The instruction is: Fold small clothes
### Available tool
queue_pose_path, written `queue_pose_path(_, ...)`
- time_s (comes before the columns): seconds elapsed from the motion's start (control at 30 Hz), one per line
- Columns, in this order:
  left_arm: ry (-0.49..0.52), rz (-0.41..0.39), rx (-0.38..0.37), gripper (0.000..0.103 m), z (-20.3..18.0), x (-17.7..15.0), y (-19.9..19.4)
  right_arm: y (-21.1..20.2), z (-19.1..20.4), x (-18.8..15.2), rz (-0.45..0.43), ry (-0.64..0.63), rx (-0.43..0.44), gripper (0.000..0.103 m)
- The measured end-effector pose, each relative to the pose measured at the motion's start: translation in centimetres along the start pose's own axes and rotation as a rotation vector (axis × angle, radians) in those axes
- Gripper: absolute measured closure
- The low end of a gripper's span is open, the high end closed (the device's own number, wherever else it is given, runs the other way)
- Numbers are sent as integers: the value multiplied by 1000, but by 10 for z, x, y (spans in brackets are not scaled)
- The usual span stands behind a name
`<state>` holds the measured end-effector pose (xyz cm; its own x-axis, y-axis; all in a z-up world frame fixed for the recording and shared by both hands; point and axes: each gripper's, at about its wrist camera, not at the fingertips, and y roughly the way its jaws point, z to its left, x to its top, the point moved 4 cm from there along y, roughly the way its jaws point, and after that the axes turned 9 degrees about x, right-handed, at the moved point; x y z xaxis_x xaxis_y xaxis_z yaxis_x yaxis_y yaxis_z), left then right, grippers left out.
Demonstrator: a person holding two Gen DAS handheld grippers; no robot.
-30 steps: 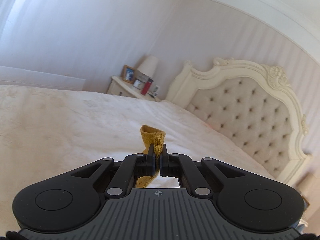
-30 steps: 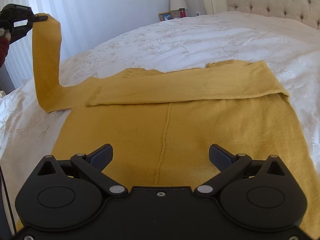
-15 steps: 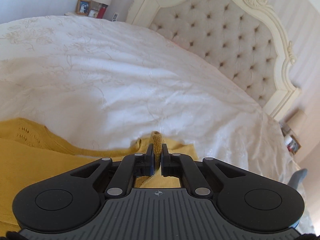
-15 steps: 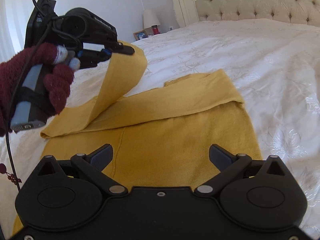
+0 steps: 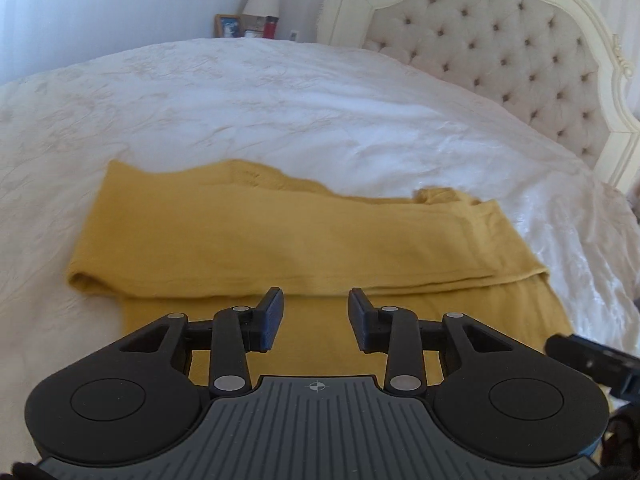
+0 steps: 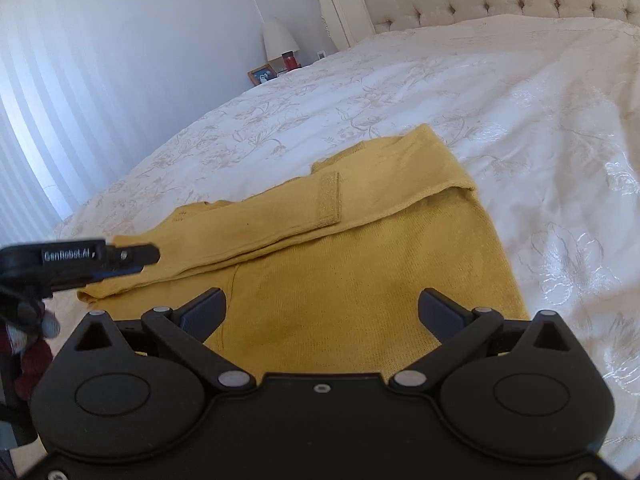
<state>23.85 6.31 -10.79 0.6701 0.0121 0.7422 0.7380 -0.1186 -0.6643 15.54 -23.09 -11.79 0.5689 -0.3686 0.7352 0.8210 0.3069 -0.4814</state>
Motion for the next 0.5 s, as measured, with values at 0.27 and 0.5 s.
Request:
queue_pose_path(0.27, -50, -18, 104, 68, 49, -20, 12, 35, 9, 35, 12, -108, -5, 29)
queue_pose_path(0.5, 9, -144, 157, 67, 37, -39, 12, 84, -3, 60, 70, -129, -27, 36)
